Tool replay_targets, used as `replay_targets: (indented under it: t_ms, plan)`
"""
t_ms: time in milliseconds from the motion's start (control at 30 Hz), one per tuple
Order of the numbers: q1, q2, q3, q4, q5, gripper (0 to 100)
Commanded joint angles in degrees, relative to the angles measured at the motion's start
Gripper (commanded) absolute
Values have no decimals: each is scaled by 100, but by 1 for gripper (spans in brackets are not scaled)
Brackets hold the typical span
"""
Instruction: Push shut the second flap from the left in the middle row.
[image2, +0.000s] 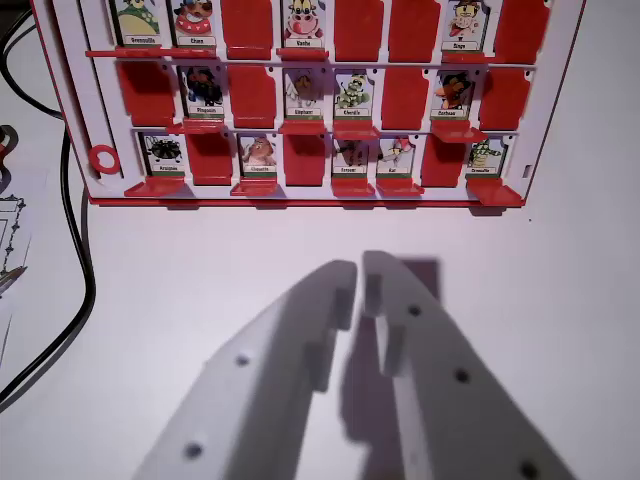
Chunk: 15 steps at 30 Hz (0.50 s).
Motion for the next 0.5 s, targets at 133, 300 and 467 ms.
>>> replay_targets:
  t_ms: [133, 300, 467]
  plan:
    - [-18, -44, -501, -202, 44, 0]
    - [-18, -44, -519, -202, 53, 0]
    - [-26, -53, -536, -185, 53, 0]
